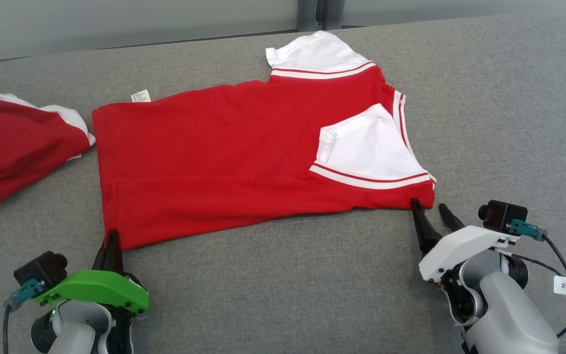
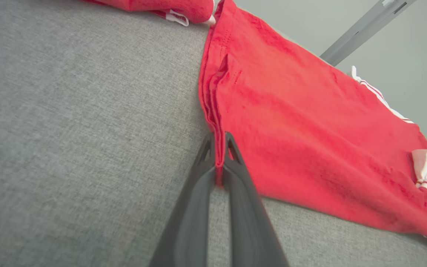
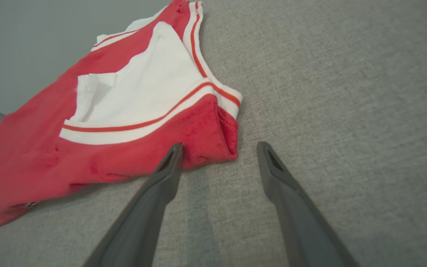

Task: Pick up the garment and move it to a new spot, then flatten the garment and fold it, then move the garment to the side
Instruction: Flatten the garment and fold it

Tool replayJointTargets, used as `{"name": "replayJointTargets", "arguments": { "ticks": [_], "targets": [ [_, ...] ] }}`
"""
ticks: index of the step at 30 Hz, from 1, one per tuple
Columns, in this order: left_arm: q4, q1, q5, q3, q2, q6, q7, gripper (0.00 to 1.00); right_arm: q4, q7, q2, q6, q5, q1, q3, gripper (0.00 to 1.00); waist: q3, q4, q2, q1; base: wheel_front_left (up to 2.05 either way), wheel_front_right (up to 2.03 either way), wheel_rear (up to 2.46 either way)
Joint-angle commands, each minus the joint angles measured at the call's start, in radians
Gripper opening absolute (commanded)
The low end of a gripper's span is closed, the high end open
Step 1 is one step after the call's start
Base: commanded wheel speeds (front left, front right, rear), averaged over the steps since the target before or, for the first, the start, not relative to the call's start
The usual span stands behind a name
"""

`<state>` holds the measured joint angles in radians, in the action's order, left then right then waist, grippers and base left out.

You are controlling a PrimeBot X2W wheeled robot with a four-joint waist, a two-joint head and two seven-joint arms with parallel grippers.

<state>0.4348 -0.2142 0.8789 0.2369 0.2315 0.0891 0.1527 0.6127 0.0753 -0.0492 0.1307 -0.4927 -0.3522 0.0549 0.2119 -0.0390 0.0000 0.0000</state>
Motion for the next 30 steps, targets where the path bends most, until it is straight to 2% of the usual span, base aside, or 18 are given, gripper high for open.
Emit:
{"name": "replayJointTargets", "arguments": {
  "ticks": [1,3,4,5,6,9,10,11,20,25,30],
  "targets": [
    [-0.004,-0.004,-0.006,0.003,0.001,0.003,0.0,0.0,0.035,-0.02,-0.003,0.0,-0.022,-0.024,0.006,1.0,0.004,0.01,0.0,0.0,0.0,0.0,0.0],
    [-0.008,-0.01,-0.009,0.006,0.001,0.005,0.0,0.0,0.079,-0.028,-0.001,0.0,-0.032,-0.052,0.014,1.0,0.006,0.017,0.0,0.0,0.0,0.0,0.0],
    [-0.01,-0.013,-0.009,0.008,0.0,0.005,0.0,0.0,0.098,-0.026,-0.001,0.0,-0.036,-0.065,0.018,0.89,0.006,0.021,0.0,0.0,0.0,0.0,0.0],
    [-0.012,-0.015,-0.01,0.009,0.0,0.005,0.001,0.0,0.111,-0.022,-0.001,0.0,-0.047,-0.076,0.023,0.6,0.006,0.024,0.0,0.0,0.0,0.0,0.0],
    [-0.014,-0.017,-0.011,0.009,0.0,0.005,0.003,0.0,0.124,-0.018,-0.001,0.0,-0.061,-0.087,0.025,0.43,0.005,0.026,0.0,0.0,0.0,0.0,0.0],
    [-0.016,-0.018,-0.013,0.01,0.002,0.005,0.008,0.0,0.151,-0.007,-0.001,0.0,-0.091,-0.118,0.038,0.21,0.004,0.031,0.0,0.0,0.0,0.0,0.0],
    [-0.017,-0.018,-0.014,0.011,0.003,0.006,0.01,0.0,0.155,0.003,-0.001,0.0,-0.094,-0.128,0.041,0.04,0.004,0.031,0.0,0.0,0.0,0.0,0.0],
    [-0.018,-0.018,-0.016,0.011,0.005,0.007,0.012,0.0,0.157,0.015,-0.001,0.0,-0.099,-0.136,0.04,0.0,0.004,0.031,0.0,0.0,0.0,0.0,0.0],
    [-0.042,0.008,-0.019,0.018,0.007,-0.006,0.025,0.0,0.093,0.05,-0.035,0.0,-0.15,-0.143,0.026,0.0,-0.004,0.024,0.0,0.0,0.0,0.0,0.0],
    [-0.079,0.052,-0.011,0.023,-0.002,-0.007,0.038,0.0,0.0,0.024,-0.085,-0.001,-0.175,-0.067,-0.001,0.0,-0.016,0.021,0.0,0.0,0.0,0.0,0.0],
    [-0.138,0.137,-0.015,0.058,-0.018,-0.007,0.034,0.0,-0.139,-0.014,-0.1,-0.001,-0.173,0.085,-0.056,0.0,-0.025,0.017,0.0,0.0,0.0,0.0,0.0]
  ]
}}
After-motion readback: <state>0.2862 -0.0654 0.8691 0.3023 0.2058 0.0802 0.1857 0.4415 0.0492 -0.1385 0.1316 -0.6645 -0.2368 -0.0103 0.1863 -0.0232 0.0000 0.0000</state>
